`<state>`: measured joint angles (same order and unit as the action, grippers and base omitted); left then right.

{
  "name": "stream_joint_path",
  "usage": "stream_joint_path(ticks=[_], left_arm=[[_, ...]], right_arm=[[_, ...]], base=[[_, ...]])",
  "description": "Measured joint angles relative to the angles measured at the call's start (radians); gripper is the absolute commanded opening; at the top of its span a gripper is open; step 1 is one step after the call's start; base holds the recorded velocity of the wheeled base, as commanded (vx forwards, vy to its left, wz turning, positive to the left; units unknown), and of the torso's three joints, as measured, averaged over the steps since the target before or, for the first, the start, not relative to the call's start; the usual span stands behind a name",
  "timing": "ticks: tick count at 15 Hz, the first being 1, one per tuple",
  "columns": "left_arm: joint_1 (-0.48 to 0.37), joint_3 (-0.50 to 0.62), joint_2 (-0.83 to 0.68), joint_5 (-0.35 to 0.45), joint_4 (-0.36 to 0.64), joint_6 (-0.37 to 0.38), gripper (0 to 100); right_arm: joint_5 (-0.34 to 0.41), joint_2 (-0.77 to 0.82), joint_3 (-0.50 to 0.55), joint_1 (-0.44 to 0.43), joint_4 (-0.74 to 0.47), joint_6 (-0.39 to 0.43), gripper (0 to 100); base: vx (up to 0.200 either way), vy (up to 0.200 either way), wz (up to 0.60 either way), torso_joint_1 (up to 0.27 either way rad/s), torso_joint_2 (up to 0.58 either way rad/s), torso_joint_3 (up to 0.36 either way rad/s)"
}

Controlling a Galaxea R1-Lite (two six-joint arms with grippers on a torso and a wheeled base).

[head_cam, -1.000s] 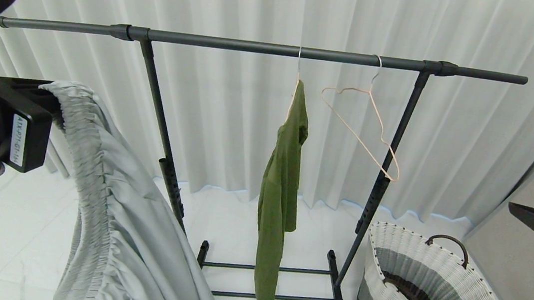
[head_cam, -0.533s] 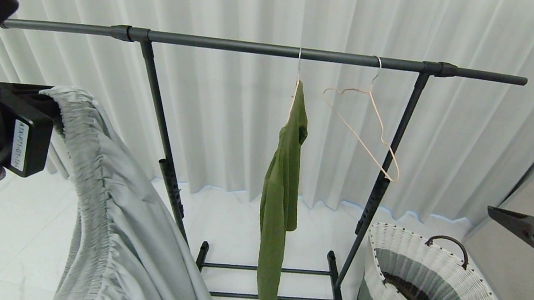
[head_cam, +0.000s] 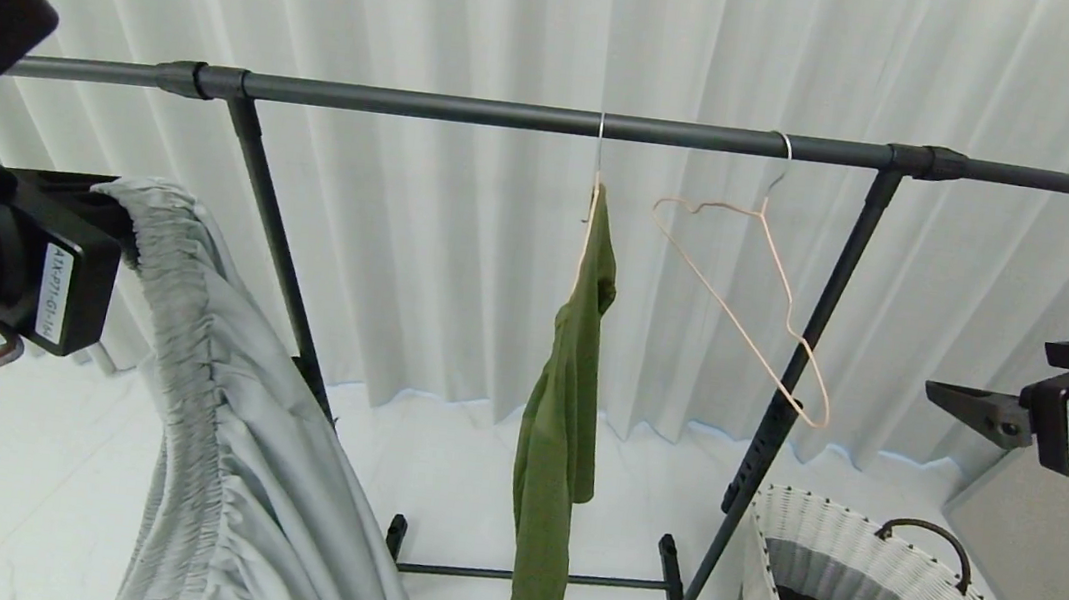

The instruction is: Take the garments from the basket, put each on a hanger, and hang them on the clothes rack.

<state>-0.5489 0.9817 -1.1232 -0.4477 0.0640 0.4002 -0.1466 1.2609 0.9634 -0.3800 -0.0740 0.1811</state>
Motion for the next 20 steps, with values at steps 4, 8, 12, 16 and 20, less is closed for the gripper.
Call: stream_joint_path(ticks=[4,8,12,16,20], left_arm=[[0.0,0.0,-0.015,0.003,0.0,-0.007,0],[-0.003,-0.019,-0.019,0.004,0.0,-0.008,0],[-0.005,-0.043,-0.016,0.005,0.0,-0.007,0],[-0.006,-0.047,-0.013,0.005,0.0,-0.007,0],[-0.013,-0.048,-0.013,0.005,0.0,-0.006,0]], right_arm=[[0.037,0.062,0.0,0.001,0.039,-0.033,100],[0.044,0.129,0.002,-0.001,0.085,-0.033,100],[0.044,0.229,0.006,-0.025,0.163,-0.058,100],[0.044,0.341,0.07,-0.065,0.179,-0.136,100],[0.041,0.435,0.13,-0.07,0.179,-0.242,100]], base=[[0.2,0.0,0.0,0.004,0.0,0.002],[0.05,0.0,0.0,0.001,0.0,-0.001],[0.0,0.0,0.0,0.0,0.0,0.0],[0.0,0.0,0.0,0.0,0.0,0.0],[0.0,0.0,0.0,0.0,0.0,0.0]])
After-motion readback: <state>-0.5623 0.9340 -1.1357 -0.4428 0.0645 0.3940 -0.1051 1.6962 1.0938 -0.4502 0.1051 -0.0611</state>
